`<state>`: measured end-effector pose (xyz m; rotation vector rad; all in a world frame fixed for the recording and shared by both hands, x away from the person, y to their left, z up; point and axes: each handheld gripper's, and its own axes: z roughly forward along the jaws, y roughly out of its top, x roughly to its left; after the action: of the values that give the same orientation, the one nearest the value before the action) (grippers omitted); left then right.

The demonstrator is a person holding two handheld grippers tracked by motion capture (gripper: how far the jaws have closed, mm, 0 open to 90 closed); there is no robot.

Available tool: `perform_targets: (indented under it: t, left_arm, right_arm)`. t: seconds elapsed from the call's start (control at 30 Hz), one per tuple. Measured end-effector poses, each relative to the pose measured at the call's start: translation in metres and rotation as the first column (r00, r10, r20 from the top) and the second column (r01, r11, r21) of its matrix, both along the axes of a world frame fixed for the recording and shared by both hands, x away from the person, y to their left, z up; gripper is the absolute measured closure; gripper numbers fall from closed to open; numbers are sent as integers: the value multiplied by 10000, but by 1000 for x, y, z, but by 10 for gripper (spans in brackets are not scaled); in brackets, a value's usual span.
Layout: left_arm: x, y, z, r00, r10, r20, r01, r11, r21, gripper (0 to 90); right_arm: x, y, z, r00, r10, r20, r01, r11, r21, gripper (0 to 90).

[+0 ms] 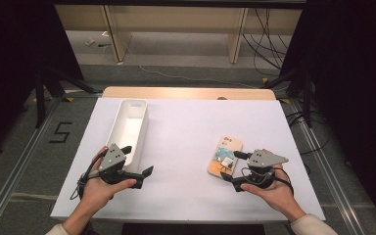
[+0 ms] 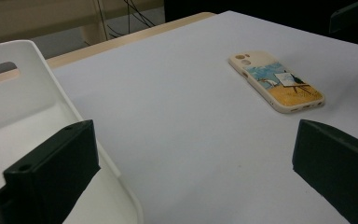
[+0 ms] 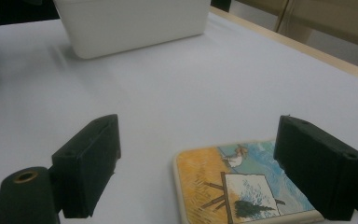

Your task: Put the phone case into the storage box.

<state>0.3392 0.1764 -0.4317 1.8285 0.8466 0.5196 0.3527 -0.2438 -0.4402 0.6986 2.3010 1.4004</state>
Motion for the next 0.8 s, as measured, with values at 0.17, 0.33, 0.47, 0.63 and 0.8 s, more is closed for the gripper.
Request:
perform_targets:
  t: [0.17,0.33,0.47,0.63,0.8]
  left_arm:
    - [0,-1,0,10000,-41,18,41,10000,-25,0]
    - [0,0,-1,10000,-23,10,23,10000,-8,0]
    - [-1,-1,0,10000,-22,49,22,10000,12,0]
    - [-1,-3,0,10000,-41,11,41,10000,4,0]
    - [1,-7,-2,9998,-178,-54,178,9998,38,0]
  right_arm:
    - [0,0,0,10000,-34,-12,34,10000,17,155]
    - [0,1,0,10000,-25,-17,25,10000,-19,157]
    - [0,4,2,10000,31,62,-30,9998,-205,223]
    - [5,10,2,9999,164,-40,-167,9960,-872,535]
    - [17,24,0,9970,352,-692,-429,9925,-1144,825]
